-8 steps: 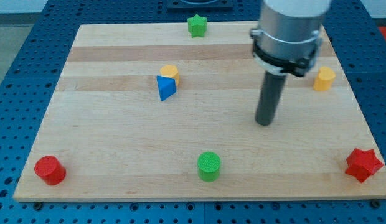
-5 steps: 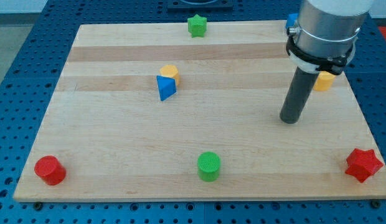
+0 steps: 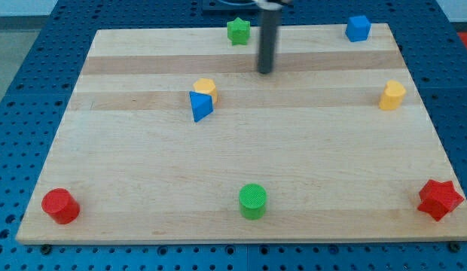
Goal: Push the green star to the right side of the yellow hexagon and blue triangle
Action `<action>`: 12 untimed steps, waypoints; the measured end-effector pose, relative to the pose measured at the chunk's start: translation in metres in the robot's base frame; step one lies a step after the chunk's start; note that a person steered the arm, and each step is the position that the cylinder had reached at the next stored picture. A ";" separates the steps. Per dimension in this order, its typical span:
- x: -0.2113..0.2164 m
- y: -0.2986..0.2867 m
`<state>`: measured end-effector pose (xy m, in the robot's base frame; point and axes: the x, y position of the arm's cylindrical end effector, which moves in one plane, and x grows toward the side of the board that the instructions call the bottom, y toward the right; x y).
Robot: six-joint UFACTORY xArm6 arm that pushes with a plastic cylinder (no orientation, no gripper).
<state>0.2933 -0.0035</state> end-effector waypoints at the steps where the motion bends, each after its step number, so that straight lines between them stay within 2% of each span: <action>1: -0.078 -0.080; 2: -0.101 -0.101; 5: -0.101 -0.071; 8: -0.097 0.022; 10: -0.062 0.025; 12: 0.003 0.036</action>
<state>0.2967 0.0323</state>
